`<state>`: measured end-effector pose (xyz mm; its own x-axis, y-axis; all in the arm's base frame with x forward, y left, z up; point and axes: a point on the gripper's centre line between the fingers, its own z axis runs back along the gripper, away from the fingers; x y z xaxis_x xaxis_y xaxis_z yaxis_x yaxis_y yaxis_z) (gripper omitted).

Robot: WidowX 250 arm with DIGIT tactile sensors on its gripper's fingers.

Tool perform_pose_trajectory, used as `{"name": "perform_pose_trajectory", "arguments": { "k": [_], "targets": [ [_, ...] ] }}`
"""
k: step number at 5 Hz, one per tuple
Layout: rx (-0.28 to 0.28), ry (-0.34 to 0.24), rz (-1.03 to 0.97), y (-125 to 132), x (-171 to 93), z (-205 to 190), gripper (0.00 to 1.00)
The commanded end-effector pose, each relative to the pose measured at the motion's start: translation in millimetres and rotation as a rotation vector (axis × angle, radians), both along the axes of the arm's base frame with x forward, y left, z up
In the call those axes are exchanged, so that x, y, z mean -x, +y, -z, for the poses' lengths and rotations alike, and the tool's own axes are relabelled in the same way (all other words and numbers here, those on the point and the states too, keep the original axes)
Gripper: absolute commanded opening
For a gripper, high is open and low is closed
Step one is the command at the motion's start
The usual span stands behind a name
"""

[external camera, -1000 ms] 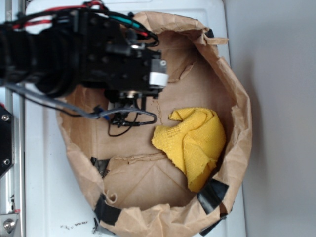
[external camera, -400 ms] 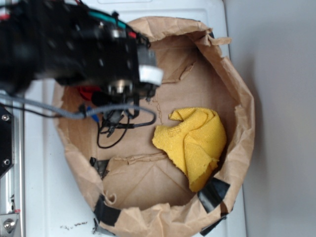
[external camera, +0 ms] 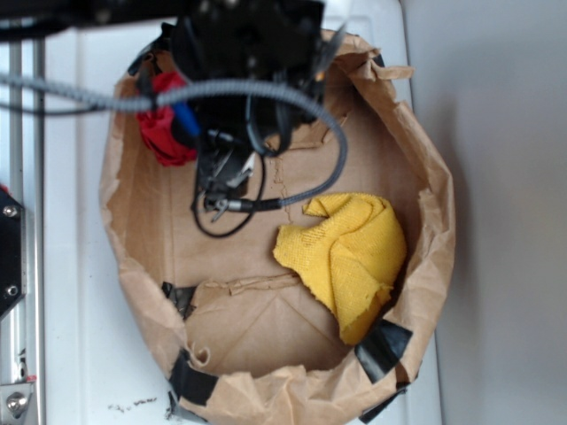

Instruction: Grab the red paper.

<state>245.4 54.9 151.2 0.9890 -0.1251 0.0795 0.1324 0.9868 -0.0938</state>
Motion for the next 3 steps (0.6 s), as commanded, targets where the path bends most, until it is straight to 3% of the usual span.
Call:
{"name": "perform_pose_trajectory", "arguments": {
  "k": [1,2,3],
  "targets": [
    [-0.022,-0.024,-0.024,20,-16,1,0.00],
    [0.004,-0.081,-0.011,16,-18,-7,0.00],
    [-0.152,-0.074,0.063,5,-11,-4,0.99]
  ]
}}
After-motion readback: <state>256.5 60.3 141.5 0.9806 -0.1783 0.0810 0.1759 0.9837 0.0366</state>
